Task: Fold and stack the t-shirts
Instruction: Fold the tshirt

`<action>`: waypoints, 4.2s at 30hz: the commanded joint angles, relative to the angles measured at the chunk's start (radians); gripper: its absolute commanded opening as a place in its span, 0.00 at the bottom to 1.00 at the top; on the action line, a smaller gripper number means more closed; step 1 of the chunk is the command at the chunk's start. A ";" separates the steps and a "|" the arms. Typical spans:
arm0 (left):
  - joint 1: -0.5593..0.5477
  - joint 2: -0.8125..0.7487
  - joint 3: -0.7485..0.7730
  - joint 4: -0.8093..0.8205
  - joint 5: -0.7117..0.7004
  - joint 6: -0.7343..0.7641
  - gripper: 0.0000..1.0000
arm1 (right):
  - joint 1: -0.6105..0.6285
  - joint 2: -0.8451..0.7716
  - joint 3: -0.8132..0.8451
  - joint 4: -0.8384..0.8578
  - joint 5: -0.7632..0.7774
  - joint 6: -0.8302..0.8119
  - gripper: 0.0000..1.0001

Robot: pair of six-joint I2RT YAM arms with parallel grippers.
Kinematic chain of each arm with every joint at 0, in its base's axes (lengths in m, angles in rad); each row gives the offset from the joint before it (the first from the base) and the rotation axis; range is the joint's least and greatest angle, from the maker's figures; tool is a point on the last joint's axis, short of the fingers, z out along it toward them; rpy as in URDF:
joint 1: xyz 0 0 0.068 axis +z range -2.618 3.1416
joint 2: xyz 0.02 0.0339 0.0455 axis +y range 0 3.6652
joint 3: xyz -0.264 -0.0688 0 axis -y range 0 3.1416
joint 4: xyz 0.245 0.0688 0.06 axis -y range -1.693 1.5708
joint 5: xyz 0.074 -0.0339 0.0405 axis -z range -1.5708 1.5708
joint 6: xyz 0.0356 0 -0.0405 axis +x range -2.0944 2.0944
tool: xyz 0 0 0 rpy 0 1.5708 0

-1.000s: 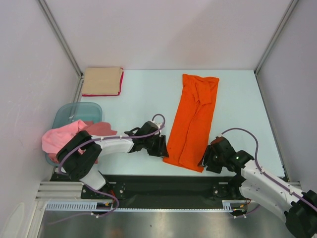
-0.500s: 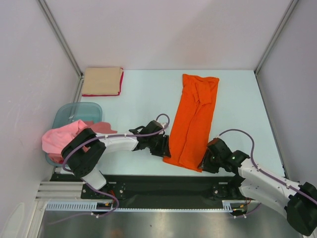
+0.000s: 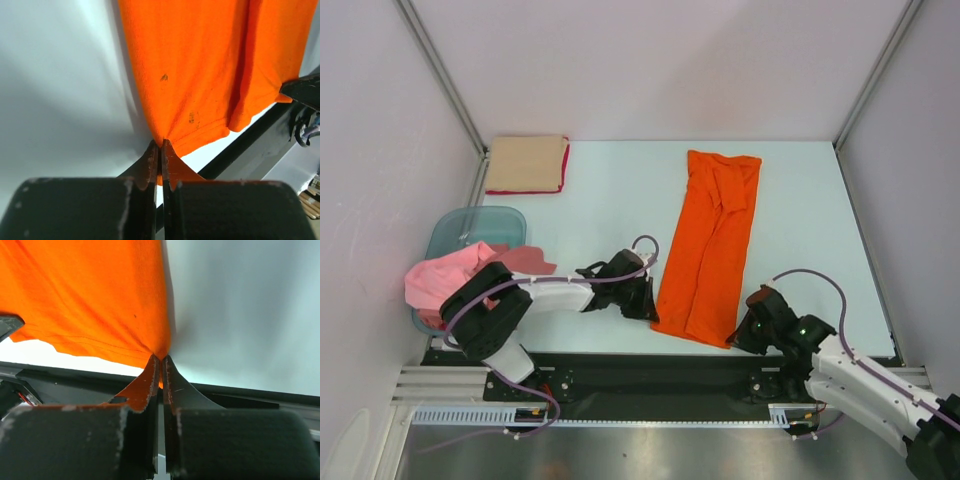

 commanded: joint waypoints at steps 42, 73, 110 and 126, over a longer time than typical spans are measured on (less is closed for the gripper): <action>0.274 0.416 0.860 -0.177 0.113 -0.113 0.00 | -0.705 0.880 0.766 0.245 -0.376 -0.580 0.00; 0.349 0.729 1.346 -0.579 -0.115 0.114 0.47 | -0.808 1.233 1.005 0.285 -0.408 -0.660 0.25; 0.137 0.563 0.955 -0.152 -0.270 0.070 0.45 | -0.312 1.187 0.867 0.495 0.435 -0.600 0.56; 0.153 0.520 0.989 -0.151 -0.186 0.087 0.48 | -0.467 1.160 1.243 0.236 0.250 -0.719 0.64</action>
